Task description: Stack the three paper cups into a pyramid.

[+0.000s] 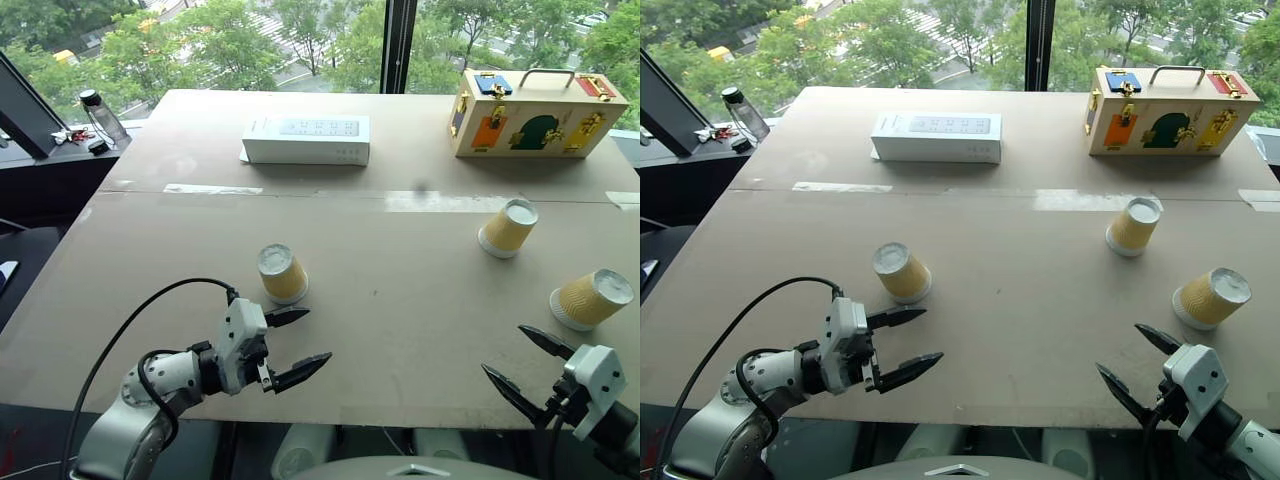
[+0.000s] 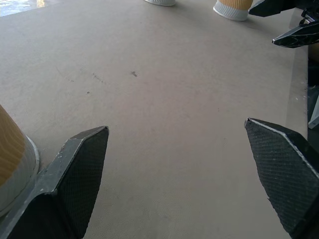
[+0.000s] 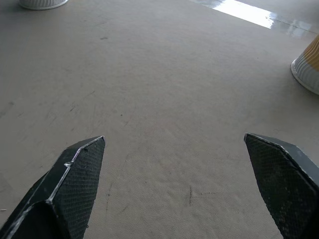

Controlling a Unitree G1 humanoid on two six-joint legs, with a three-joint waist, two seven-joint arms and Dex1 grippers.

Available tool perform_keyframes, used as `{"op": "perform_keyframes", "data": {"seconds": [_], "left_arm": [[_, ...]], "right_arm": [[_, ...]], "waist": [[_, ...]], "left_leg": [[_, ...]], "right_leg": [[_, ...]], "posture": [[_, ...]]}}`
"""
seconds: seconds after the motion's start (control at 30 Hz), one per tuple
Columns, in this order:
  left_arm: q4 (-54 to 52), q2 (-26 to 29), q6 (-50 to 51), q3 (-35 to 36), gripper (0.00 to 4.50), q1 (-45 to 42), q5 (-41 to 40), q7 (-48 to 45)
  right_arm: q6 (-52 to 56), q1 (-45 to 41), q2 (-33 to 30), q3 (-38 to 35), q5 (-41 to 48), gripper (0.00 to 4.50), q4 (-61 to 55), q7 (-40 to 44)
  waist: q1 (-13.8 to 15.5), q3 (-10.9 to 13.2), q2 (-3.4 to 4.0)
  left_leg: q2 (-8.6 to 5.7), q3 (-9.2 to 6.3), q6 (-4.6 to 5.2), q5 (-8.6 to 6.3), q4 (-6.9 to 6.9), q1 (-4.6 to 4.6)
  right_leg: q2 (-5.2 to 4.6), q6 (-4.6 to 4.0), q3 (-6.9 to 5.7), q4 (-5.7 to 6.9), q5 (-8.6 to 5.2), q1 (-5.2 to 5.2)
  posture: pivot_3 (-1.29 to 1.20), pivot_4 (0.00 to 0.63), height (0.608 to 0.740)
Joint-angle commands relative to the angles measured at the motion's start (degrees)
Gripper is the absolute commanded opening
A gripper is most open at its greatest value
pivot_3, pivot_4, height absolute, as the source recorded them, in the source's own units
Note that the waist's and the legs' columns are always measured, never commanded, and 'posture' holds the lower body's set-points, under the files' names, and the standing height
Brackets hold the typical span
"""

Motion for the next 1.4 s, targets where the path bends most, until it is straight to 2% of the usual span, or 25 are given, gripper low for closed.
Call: {"op": "perform_keyframes", "data": {"seconds": [0.03, 0.13, 0.3, 0.47, 0.53, 0.77, 1.1, 1.13, 1.2, 1.23, 1.3, 1.4], "left_arm": [[-0.3, -0.3, -1.7, 1.7, 4.5, 0.5, -1.8, -1.5], [1.6, -2.7, -3.3, 5.8, 4.5, 1.2, -5.4, -1.6], [2.6, -5.4, -4.6, 10.6, 4.5, 4.6, -7.6, -1.0], [4.8, -9.0, -5.8, 16.2, 4.5, 7.9, -7.0, 3.6], [6.5, -9.3, -5.7, 17.3, 4.5, 6.4, -6.2, 5.3], [11.3, -7.6, -6.2, 15.7, 4.5, -2.0, -3.8, 4.8], [23.0, -5.9, -9.6, 8.7, 4.5, -16.4, 1.5, -0.9], [23.9, -5.9, -9.9, 8.2, 3.97, -17.2, 1.4, -1.9], [25.7, -5.9, -10.5, 7.6, 3.43, -18.9, 1.5, -3.2], [26.5, -5.9, -10.7, 7.3, 2.82, -19.6, 1.5, -3.8], [27.8, -6.1, -10.4, 6.9, 2.26, -21.3, 1.1, -5.1], [29.0, -6.3, -9.8, 5.6, 2.13, -24.1, 0.8, -6.9]], "right_arm": [[-0.1, -2.6, -0.6, 0.7, 2.8, 4.42, -1.5, 1.0], [2.4, -8.6, -1.9, 3.7, 7.4, 4.42, -5.5, 2.0], [3.4, -12.2, -5.1, 8.0, 11.2, 4.42, -9.6, 6.2], [6.2, -14.6, -8.8, 10.4, 15.6, 4.42, -12.6, 9.1], [6.6, -15.6, -9.3, 10.7, 16.1, 4.42, -12.2, 9.2], [6.1, -15.7, -9.4, 10.5, 16.0, 4.42, -11.0, 10.0], [3.0, -12.7, -6.9, 10.5, 12.2, 4.42, -11.5, 7.6], [2.9, -12.4, -6.6, 10.6, 11.8, 4.5, -11.7, 7.3], [2.5, -11.6, -6.1, 10.3, 11.1, 4.5, -11.9, 6.5], [2.3, -11.1, -5.9, 10.2, 10.8, 4.5, -12.1, 6.2], [1.8, -10.0, -5.5, 9.9, 10.3, 4.5, -12.3, 5.5], [1.2, -8.7, -4.5, 9.9, 9.3, 4.5, -12.6, 4.1]], "waist": [[0.0, 0.0, 0.0], [-0.4, 0.1, 0.04], [0.1, 0.1, 0.06], [0.1, 0.1, 0.0], [0.2, 0.1, -0.02], [0.4, 0.1, -0.02], [0.0, 0.1, -0.01], [0.0, 0.1, -0.01], [-0.1, 0.1, -0.01], [0.0, 0.1, -0.01], [0.0, 0.1, -0.01], [0.1, 0.1, -0.01]], "left_leg": [[0.0, 0.0, 0.0, 0.0, 0.0, 0.0], [0.11, 0.11, -0.01, -0.01, 0.0, 0.03], [0.16, -0.03, 0.14, 0.08, -0.05, -0.01], [0.1, -0.08, 0.19, 0.07, -0.01, -0.26], [0.09, -0.09, 0.2, 0.05, -0.01, -0.29], [0.13, -0.19, 0.2, 0.05, 0.09, -0.27], [0.12, -0.15, 0.18, 0.05, 0.09, -0.26], [0.12, -0.14, 0.18, 0.05, 0.09, -0.26], [0.12, -0.14, 0.18, 0.05, 0.09, -0.26], [0.12, -0.15, 0.18, 0.05, 0.09, -0.26], [0.12, -0.16, 0.18, 0.05, 0.09, -0.26], [0.12, -0.17, 0.18, 0.05, 0.09, -0.26]], "right_leg": [[0.0, 0.0, 0.0, 0.0, 0.0, 0.0], [-0.03, -0.07, -0.03, -0.05, 0.06, 0.02], [0.02, -0.1, -0.23, -0.14, 0.07, 0.01], [-0.01, -0.3, -0.35, -0.42, 0.23, -0.02], [-0.01, -0.25, -0.38, -0.44, 0.25, -0.02], [0.08, -0.22, -0.51, -0.38, 0.21, -0.01], [0.13, -0.13, -0.45, -0.39, 0.47, -0.06], [0.13, -0.14, -0.44, -0.39, 0.47, -0.07], [0.13, -0.13, -0.43, -0.38, 0.47, -0.07], [0.13, -0.13, -0.43, -0.38, 0.47, -0.08], [0.13, -0.13, -0.44, -0.38, 0.47, -0.08], [0.14, -0.12, -0.44, -0.38, 0.47, -0.07]], "posture": [[0.0, 0.15, 0.74], [0.0, 0.15, 0.74], [0.0, 0.15, 0.74], [0.0, 0.15, 0.74], [0.0, 0.15, 0.74], [0.0, 0.15, 0.74], [0.0, 0.15, 0.74], [0.0, 0.15, 0.74], [0.0, 0.15, 0.74], [0.0, 0.15, 0.74], [0.0, 0.15, 0.74], [0.0, 0.15, 0.74]]}}
